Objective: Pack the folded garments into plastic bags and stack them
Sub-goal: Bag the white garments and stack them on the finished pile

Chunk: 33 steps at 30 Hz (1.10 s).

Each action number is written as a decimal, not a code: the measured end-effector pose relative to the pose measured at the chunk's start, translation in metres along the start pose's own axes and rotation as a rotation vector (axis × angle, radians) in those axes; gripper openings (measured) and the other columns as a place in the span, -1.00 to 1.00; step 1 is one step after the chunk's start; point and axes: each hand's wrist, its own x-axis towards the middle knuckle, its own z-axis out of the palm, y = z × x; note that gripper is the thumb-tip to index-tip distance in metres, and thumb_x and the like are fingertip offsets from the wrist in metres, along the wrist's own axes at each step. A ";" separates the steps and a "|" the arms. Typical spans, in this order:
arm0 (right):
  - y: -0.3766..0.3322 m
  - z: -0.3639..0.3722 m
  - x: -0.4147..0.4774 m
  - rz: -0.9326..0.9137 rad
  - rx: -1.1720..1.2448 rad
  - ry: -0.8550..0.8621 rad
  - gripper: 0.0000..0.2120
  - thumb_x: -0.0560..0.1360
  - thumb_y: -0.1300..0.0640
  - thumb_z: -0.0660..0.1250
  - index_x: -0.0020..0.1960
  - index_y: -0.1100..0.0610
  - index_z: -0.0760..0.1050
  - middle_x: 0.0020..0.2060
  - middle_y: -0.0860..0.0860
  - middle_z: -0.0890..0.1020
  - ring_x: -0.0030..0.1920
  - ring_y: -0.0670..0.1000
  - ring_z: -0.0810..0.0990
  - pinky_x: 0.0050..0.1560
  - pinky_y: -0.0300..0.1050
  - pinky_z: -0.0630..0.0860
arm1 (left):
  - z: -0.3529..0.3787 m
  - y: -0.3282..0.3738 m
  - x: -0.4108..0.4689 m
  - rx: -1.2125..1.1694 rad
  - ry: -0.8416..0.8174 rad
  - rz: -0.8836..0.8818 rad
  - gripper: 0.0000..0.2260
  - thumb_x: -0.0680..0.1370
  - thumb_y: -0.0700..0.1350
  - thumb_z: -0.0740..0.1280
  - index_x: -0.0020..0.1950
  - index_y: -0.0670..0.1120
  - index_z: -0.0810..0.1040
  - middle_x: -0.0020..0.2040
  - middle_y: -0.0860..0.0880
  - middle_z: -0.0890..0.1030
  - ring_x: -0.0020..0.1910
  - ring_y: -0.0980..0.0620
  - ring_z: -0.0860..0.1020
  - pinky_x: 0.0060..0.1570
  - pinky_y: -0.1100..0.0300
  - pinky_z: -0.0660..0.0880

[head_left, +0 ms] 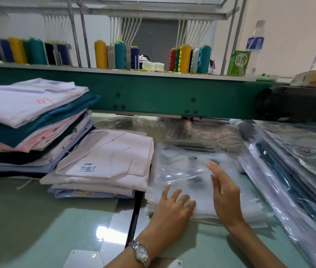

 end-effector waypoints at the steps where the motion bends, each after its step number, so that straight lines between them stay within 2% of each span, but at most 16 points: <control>1: 0.000 0.000 -0.001 -0.024 -0.005 0.004 -0.66 0.57 0.29 0.23 0.33 0.20 0.47 0.30 0.07 0.53 0.36 0.00 0.46 0.36 -0.14 0.38 | 0.000 0.000 -0.001 0.007 -0.017 -0.002 -0.74 0.43 -0.01 0.45 0.11 0.08 0.61 0.08 0.07 0.66 0.12 -0.01 0.62 0.17 -0.15 0.52; 4: 0.002 -0.003 -0.006 -0.103 -0.046 -0.036 -0.64 0.54 0.31 0.26 0.33 0.23 0.47 0.33 0.11 0.50 0.39 0.03 0.43 0.40 -0.16 0.34 | 0.000 0.001 -0.002 -0.007 -0.030 0.009 -0.71 0.41 0.01 0.47 0.13 0.10 0.63 0.09 0.06 0.67 0.04 0.01 0.64 0.06 -0.01 0.58; 8: 0.008 -0.007 -0.011 -0.156 -0.131 -0.173 -0.62 0.52 0.33 0.30 0.33 0.24 0.48 0.34 0.12 0.49 0.39 0.06 0.42 0.38 0.00 0.38 | -0.002 0.001 -0.003 -0.016 -0.016 0.037 -0.73 0.44 0.04 0.46 0.14 0.09 0.62 0.09 0.05 0.67 -0.03 0.03 0.64 -0.14 0.18 0.54; 12: 0.010 -0.009 -0.015 -0.137 -0.126 -0.252 -0.64 0.49 0.40 0.35 0.27 0.21 0.54 0.28 0.07 0.54 0.32 0.02 0.49 0.33 -0.13 0.40 | -0.009 -0.002 -0.003 -0.060 0.005 0.039 -0.77 0.52 0.08 0.36 0.14 0.08 0.62 0.06 0.09 0.67 -0.06 0.07 0.64 -0.14 0.20 0.52; 14: 0.010 -0.010 -0.016 -0.116 -0.121 -0.277 -0.66 0.45 0.44 0.37 0.19 0.20 0.60 0.22 0.05 0.59 0.27 0.00 0.54 0.29 -0.15 0.43 | -0.016 -0.004 -0.003 -0.127 0.087 0.035 -0.83 0.55 0.00 0.30 0.06 0.05 0.64 -0.04 0.10 0.67 -0.14 0.06 0.61 -0.16 0.18 0.50; 17: 0.011 -0.009 -0.018 -0.052 -0.109 -0.279 -0.68 0.40 0.46 0.40 0.09 0.19 0.65 0.12 0.02 0.65 0.17 0.00 0.61 0.22 -0.17 0.46 | -0.025 -0.018 -0.001 -0.189 0.320 -0.007 -0.87 0.55 -0.13 0.31 -0.03 -0.02 0.66 -0.20 0.06 0.62 -0.25 0.01 0.55 -0.19 0.13 0.47; 19: 0.012 -0.009 -0.018 0.011 -0.096 -0.254 -0.69 0.38 0.45 0.41 0.03 0.16 0.67 0.06 -0.02 0.67 0.12 -0.02 0.64 0.18 -0.14 0.49 | -0.032 -0.037 -0.004 -0.204 0.434 -0.085 -0.84 0.48 -0.24 0.34 -0.02 -0.07 0.67 -0.19 0.02 0.61 -0.23 -0.02 0.54 -0.18 0.09 0.47; 20: 0.012 -0.009 -0.019 0.046 -0.092 -0.240 -0.70 0.38 0.45 0.41 0.00 0.14 0.68 0.04 -0.03 0.68 0.10 -0.02 0.65 0.16 -0.12 0.50 | -0.035 -0.048 -0.006 -0.205 0.437 -0.136 -0.75 0.41 -0.32 0.36 0.01 -0.09 0.67 -0.14 0.00 0.62 -0.18 -0.03 0.56 -0.13 0.08 0.49; 22: 0.011 -0.010 -0.020 0.087 -0.097 -0.227 -0.72 0.37 0.43 0.41 -0.04 0.12 0.69 0.00 -0.04 0.69 0.07 -0.03 0.66 0.13 -0.08 0.53 | -0.038 -0.072 -0.014 -0.179 0.329 -0.234 -0.53 0.25 -0.43 0.38 0.12 -0.13 0.64 0.03 -0.07 0.64 -0.01 -0.07 0.60 0.08 0.06 0.53; 23: 0.011 -0.010 -0.020 0.094 -0.104 -0.227 -0.72 0.37 0.43 0.42 -0.05 0.12 0.69 -0.01 -0.04 0.70 0.05 -0.04 0.67 0.11 -0.06 0.55 | -0.038 -0.083 -0.019 -0.153 0.217 -0.271 -0.46 0.24 -0.43 0.38 0.20 -0.13 0.61 0.15 -0.08 0.62 0.13 -0.10 0.58 0.24 0.03 0.47; 24: 0.010 -0.010 -0.021 0.100 -0.111 -0.232 -0.72 0.36 0.42 0.42 -0.05 0.12 0.69 -0.02 -0.05 0.70 0.04 -0.04 0.67 0.10 -0.04 0.57 | -0.036 -0.094 -0.025 -0.112 0.074 -0.298 -0.41 0.29 -0.38 0.37 0.33 -0.11 0.53 0.31 -0.07 0.54 0.32 -0.12 0.49 0.42 0.01 0.32; 25: 0.009 -0.010 -0.021 0.107 -0.118 -0.240 -0.73 0.36 0.42 0.43 -0.05 0.12 0.69 -0.02 -0.05 0.70 0.03 -0.04 0.67 0.10 -0.02 0.58 | -0.034 -0.104 -0.032 -0.066 -0.061 -0.315 -0.35 0.38 -0.29 0.33 0.48 -0.08 0.37 0.48 -0.03 0.36 0.50 -0.07 0.28 0.53 0.01 0.10; 26: 0.008 -0.010 -0.022 0.111 -0.126 -0.249 -0.73 0.36 0.41 0.43 -0.05 0.12 0.69 -0.03 -0.04 0.70 0.03 -0.04 0.67 0.10 0.00 0.59 | -0.031 -0.111 -0.038 -0.048 -0.170 -0.331 -0.31 0.44 -0.20 0.27 0.57 -0.04 0.17 0.58 0.02 0.14 0.58 0.02 0.03 0.56 0.04 -0.12; 27: 0.007 -0.010 -0.022 0.115 -0.134 -0.257 -0.74 0.36 0.41 0.43 -0.05 0.12 0.70 -0.03 -0.04 0.71 0.03 -0.03 0.67 0.10 0.02 0.59 | -0.027 -0.117 -0.042 -0.046 -0.247 -0.342 -0.28 0.47 -0.13 0.23 0.60 0.00 0.03 0.60 0.06 -0.03 0.58 0.08 -0.14 0.54 0.08 -0.25; 28: 0.006 -0.011 -0.022 0.119 -0.142 -0.265 -0.74 0.37 0.40 0.43 -0.05 0.11 0.70 -0.02 -0.04 0.71 0.03 -0.03 0.67 0.09 0.03 0.59 | -0.024 -0.120 -0.045 -0.041 -0.279 -0.342 -0.26 0.47 -0.08 0.21 0.61 0.03 -0.03 0.60 0.08 -0.10 0.57 0.10 -0.20 0.52 0.11 -0.31; 33: 0.001 -0.012 -0.020 0.131 -0.167 -0.289 -0.76 0.38 0.37 0.43 -0.06 0.09 0.69 -0.03 -0.06 0.70 0.00 -0.03 0.67 0.06 -0.02 0.59 | -0.016 -0.113 -0.039 -0.060 -0.216 -0.397 -0.35 0.49 0.06 0.28 0.57 0.12 0.16 0.59 0.09 0.08 0.58 0.06 -0.01 0.54 0.06 -0.17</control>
